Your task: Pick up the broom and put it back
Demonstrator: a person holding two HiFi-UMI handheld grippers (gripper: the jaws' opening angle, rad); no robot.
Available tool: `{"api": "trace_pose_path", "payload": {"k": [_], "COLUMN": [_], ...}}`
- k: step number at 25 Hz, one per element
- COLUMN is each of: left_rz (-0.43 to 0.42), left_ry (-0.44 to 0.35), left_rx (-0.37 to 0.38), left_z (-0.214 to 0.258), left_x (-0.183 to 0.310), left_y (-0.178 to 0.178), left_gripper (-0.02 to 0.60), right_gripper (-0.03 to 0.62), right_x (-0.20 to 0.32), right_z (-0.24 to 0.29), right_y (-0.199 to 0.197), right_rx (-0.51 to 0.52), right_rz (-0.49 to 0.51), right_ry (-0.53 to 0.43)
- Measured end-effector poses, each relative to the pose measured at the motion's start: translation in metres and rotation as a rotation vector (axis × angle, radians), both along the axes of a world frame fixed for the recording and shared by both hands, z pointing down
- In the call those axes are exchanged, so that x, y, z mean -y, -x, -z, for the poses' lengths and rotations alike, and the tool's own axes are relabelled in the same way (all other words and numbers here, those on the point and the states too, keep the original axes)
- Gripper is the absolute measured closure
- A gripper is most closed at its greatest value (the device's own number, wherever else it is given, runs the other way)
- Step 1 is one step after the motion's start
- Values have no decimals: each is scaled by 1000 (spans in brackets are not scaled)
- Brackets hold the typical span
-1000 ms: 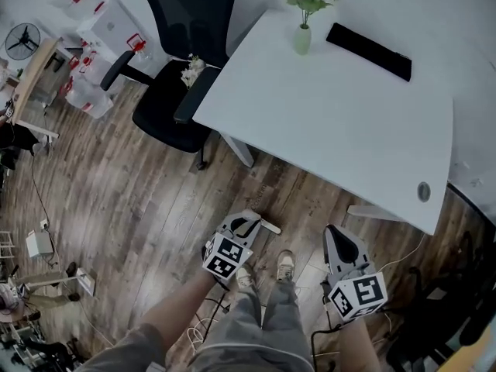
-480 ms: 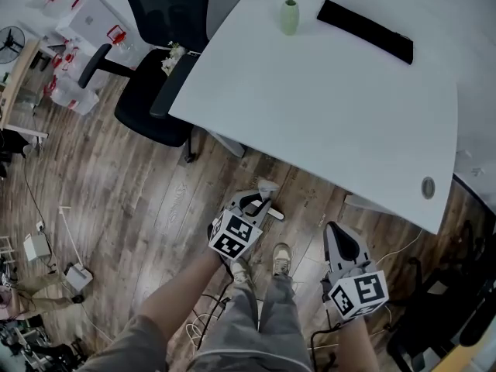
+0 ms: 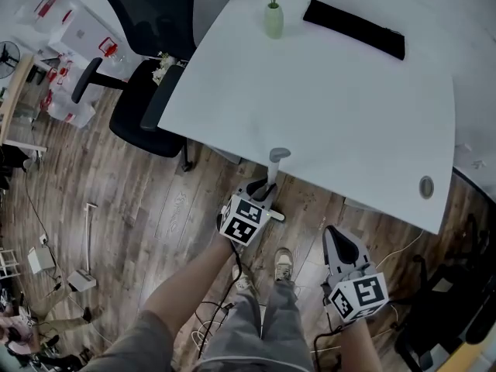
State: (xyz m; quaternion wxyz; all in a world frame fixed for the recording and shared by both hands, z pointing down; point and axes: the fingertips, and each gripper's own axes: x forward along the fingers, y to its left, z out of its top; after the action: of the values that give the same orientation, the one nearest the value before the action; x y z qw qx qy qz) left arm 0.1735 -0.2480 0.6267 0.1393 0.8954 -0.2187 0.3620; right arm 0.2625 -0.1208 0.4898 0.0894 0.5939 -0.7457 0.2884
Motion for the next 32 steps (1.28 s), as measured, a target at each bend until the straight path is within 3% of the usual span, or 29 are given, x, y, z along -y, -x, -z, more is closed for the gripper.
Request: {"api": "trace_pose_path", "payload": {"k": [6,8,13,16,20,25,32], "left_rz": [42,34,43,57,91,145,134], "left_ry": [-2,10,-8,-21,-78,-135,-265], "left_rx": [-12,-10,-29,-55,-101,-192,-278], "left_z": [-3,-5,11,40,92,174,274], "left_x": [8,4,-1,-10,-11,-14,-38], "left_y": [3,5,18,30,52,77,100], "left_gripper": [488,426,420,427,507,509,523], "right_gripper": [562,562,562,562,562,562,562], "right_x": [-7,-8,-4,-1,8,7,-10], "right_z": [-5,-5,4,24,69,136,227], "right_y": [-2,-3,-5,-3,5,17,38], "right_rx": [-10,-30,-19,-16,-30,-81,-131], "right_rz": [-5,-3,-20,-32,-6,44,74], "right_ry": [12,9,-4,-28,-103,-178,-302]}}
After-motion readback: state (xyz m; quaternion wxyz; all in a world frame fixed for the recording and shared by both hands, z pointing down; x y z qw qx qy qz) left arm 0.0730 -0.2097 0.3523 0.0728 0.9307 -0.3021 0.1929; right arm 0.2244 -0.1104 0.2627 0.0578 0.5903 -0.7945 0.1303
